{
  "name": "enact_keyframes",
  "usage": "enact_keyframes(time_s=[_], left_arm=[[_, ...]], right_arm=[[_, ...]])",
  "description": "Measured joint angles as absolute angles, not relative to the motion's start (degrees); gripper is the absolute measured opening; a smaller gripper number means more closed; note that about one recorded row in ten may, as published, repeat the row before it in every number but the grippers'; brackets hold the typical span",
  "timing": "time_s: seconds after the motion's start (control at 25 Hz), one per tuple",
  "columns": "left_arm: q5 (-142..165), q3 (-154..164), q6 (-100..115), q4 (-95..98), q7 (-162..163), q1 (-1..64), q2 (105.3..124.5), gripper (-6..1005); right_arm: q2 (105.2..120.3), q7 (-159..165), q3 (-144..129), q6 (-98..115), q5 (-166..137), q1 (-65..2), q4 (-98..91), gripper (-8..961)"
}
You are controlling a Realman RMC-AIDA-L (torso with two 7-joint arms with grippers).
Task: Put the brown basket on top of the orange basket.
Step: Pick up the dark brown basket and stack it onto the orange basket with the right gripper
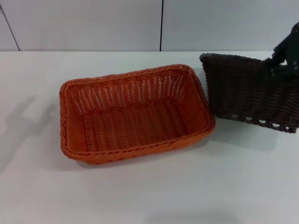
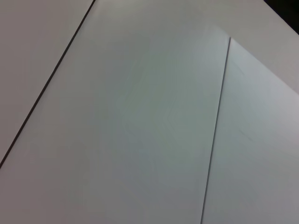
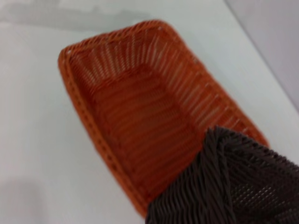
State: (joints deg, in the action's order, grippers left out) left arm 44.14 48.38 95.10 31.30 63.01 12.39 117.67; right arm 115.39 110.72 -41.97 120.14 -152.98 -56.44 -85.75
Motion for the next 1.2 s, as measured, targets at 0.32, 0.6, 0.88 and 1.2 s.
enact_keyframes(time_s=[0.32, 0.6, 0.88, 1.2], left_arm=[[44.3, 48.4, 95.1, 31.3, 63.1, 12.2, 117.43, 725], [44.6, 48.5, 95.0, 31.3, 63.1, 12.2, 117.42, 724], [45.7, 48.1, 94.9, 31.3, 63.0, 12.2, 117.42, 724], [45.7, 48.2, 94.6, 31.2, 62.5, 12.2, 117.42, 724]], right_arm=[[116.03, 116.1, -41.6, 118.4, -147.6, -55.8, -91.8, 177], [116.21, 120.8, -41.2, 114.9, -143.3, -55.9, -95.4, 177], [116.65, 124.3, -42.2, 112.6, -140.1, -57.5, -97.3, 176], [118.49, 130.0, -46.2, 108.5, -139.4, -60.0, -98.8, 176]])
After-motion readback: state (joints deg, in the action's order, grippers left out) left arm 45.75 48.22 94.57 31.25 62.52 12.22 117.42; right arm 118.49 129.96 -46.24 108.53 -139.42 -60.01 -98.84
